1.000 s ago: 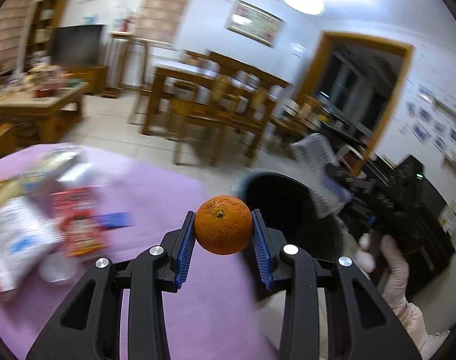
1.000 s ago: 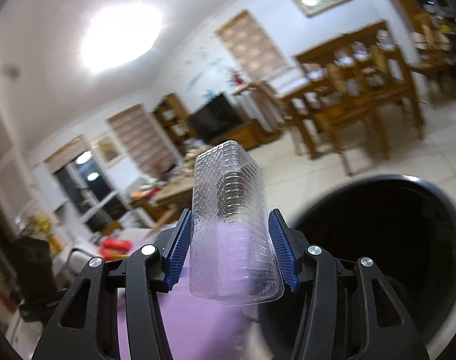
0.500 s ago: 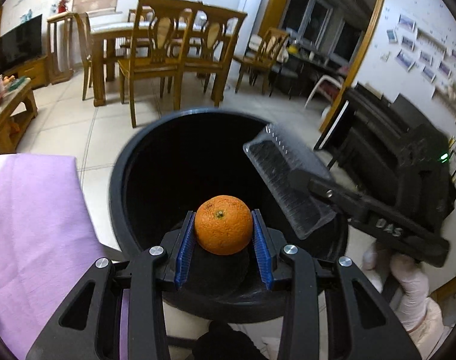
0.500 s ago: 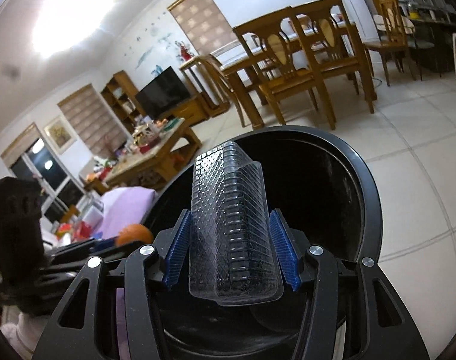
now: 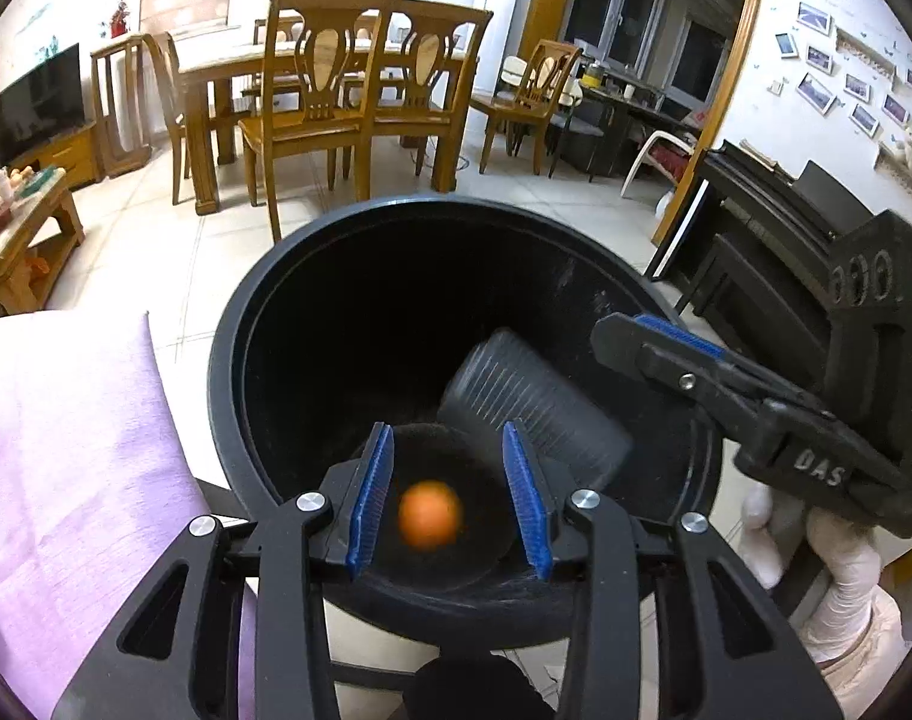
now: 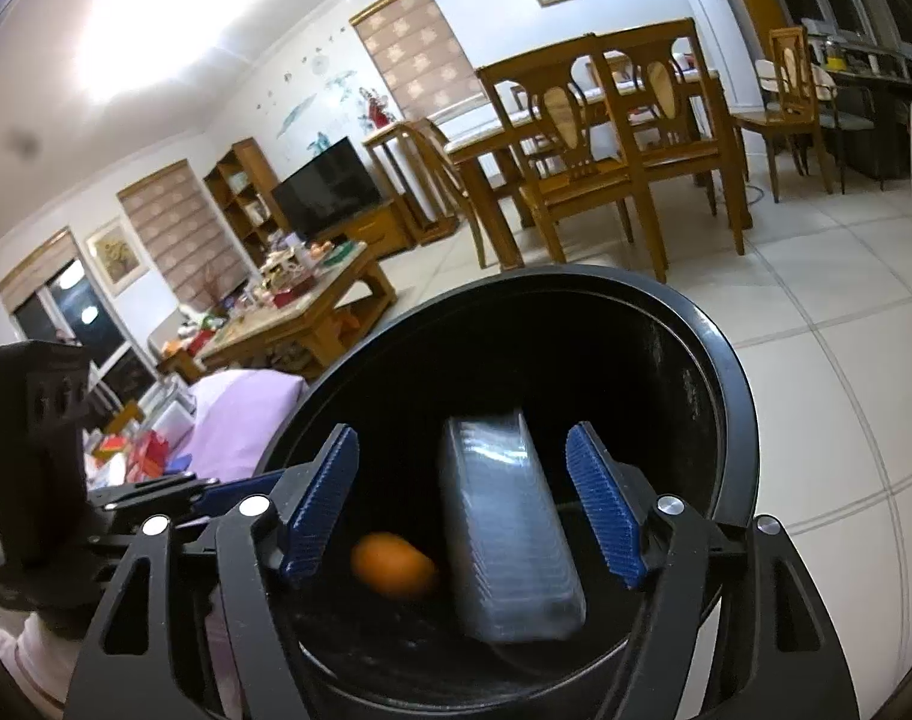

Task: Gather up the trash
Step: 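Carry the orange and tray to the black bin and open both tools, then return both tools to the table and grasp the red milk carton with the right tool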

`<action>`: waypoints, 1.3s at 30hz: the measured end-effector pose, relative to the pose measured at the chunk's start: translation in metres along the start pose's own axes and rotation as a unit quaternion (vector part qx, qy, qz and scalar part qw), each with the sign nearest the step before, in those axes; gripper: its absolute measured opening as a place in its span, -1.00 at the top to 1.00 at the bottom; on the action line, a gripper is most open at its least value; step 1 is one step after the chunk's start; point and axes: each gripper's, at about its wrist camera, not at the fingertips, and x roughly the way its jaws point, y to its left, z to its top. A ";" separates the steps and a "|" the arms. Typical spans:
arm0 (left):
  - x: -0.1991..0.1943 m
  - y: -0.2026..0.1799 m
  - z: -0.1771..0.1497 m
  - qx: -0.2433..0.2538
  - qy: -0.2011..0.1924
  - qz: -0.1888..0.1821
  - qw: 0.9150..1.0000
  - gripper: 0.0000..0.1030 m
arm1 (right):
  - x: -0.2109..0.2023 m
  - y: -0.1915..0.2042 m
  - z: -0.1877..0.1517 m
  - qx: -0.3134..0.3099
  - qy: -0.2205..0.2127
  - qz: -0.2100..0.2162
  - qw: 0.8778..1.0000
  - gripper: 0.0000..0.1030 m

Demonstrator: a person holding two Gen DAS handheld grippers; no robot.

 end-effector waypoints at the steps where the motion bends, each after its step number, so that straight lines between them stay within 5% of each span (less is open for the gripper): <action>1: -0.006 0.000 -0.002 0.000 -0.005 0.002 1.000 0.02 | -0.001 0.001 -0.001 0.001 0.000 0.000 1.000 -0.40; 4: -0.018 0.000 -0.004 -0.001 -0.023 0.008 1.000 -0.36 | -0.003 0.003 -0.001 -0.002 -0.004 0.003 1.000 -0.44; 11: -0.074 0.015 -0.018 -0.026 -0.081 0.031 0.996 -0.79 | -0.012 0.030 0.002 -0.025 -0.022 0.015 0.999 -0.76; 18: -0.130 0.067 -0.047 -0.085 -0.113 0.072 0.987 -0.81 | -0.005 0.094 -0.001 -0.065 -0.018 0.050 0.996 -0.86; 27: -0.208 0.162 -0.103 -0.146 -0.143 0.164 0.965 -0.81 | 0.030 0.202 -0.015 -0.110 0.017 0.110 0.988 -0.86; 39: -0.209 0.249 -0.122 -0.042 -0.053 0.246 0.967 -0.89 | 0.136 0.330 -0.036 -0.112 0.128 0.153 0.974 -0.86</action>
